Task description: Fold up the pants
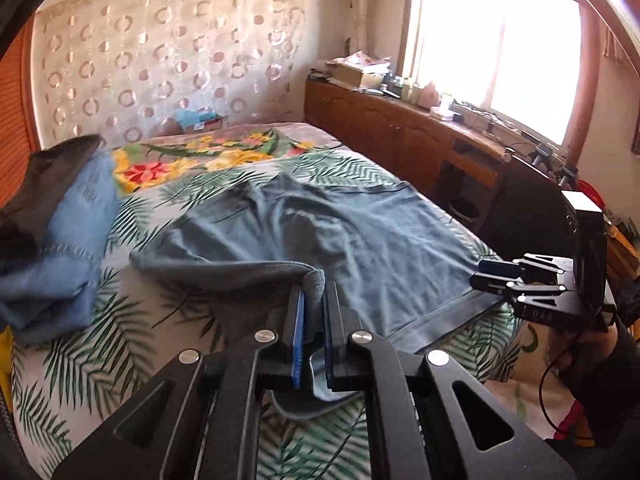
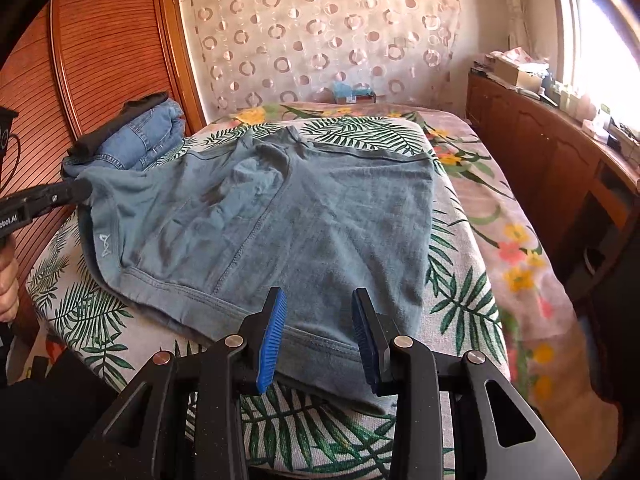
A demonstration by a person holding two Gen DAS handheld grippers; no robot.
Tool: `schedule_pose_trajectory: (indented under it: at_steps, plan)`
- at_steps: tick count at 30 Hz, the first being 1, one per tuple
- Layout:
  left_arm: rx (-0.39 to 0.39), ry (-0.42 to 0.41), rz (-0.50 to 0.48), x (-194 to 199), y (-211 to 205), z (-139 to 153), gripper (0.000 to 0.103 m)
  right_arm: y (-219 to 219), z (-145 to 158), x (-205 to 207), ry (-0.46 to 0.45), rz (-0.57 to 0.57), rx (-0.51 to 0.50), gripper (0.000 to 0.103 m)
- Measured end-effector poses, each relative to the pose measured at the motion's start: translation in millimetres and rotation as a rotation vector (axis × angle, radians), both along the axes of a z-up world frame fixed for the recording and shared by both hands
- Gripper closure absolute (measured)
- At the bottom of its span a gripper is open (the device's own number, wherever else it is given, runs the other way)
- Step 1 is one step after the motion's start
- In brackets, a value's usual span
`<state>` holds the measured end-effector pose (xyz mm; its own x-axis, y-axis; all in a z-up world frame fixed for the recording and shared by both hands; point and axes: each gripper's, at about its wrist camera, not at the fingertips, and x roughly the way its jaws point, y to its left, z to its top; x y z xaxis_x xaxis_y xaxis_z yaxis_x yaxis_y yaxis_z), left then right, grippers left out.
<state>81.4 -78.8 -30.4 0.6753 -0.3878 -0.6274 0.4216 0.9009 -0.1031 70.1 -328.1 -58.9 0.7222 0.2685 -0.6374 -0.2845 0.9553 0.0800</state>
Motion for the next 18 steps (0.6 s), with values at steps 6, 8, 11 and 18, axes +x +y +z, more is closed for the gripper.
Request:
schedule_pose_trajectory:
  at_steps: [6, 8, 11, 18]
  plan:
    - [-0.001, -0.008, -0.067, 7.2, -29.7, 11.6, 0.094, -10.9, 4.5, -7.9, -0.013, -0.019, 0.015, 0.068]
    - [-0.012, -0.009, -0.091, 9.1, -39.7, 17.1, 0.094, -13.1, 5.3, -9.0, -0.014, -0.023, 0.017, 0.068]
    - [-0.003, -0.020, -0.126, 10.4, -58.1, 22.7, 0.094, -15.9, 6.6, -10.7, -0.017, -0.026, 0.020, 0.068]
    - [0.021, -0.006, -0.165, 9.7, -80.8, 19.8, 0.094, -17.1, 7.0, -14.1, -0.019, -0.030, 0.025, 0.068]
